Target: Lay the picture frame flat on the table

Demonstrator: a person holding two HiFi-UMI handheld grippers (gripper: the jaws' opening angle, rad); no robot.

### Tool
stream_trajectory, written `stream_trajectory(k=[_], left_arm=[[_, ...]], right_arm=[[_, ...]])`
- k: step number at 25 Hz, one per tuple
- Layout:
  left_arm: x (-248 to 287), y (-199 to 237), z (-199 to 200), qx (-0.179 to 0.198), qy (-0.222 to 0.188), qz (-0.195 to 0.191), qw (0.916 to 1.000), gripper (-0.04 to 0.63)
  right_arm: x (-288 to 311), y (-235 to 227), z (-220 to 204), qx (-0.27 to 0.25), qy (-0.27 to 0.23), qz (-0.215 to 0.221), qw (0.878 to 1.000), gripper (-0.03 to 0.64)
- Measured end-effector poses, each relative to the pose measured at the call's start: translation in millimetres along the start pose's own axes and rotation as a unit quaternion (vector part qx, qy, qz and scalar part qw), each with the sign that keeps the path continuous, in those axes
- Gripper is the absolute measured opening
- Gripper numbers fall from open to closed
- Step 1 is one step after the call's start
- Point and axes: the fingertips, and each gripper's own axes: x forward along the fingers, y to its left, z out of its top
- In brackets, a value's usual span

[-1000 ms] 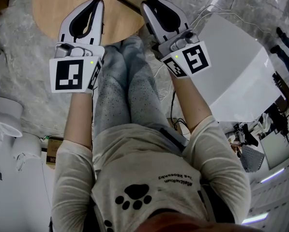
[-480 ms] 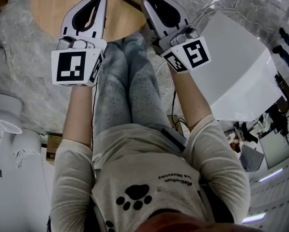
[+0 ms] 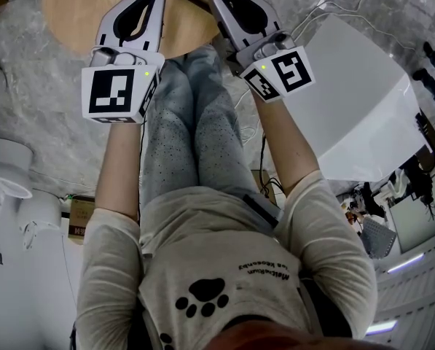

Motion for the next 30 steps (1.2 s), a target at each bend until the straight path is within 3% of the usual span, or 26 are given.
stream_trajectory(k=[30], left_arm=[[22.5, -2.7, -31.1, 0.001, 0.037, -0.020, 0.9991, 0.011]], right_arm=[[22.9, -24.2, -52.7, 0.077, 0.037, 0.005, 0.996, 0.078]])
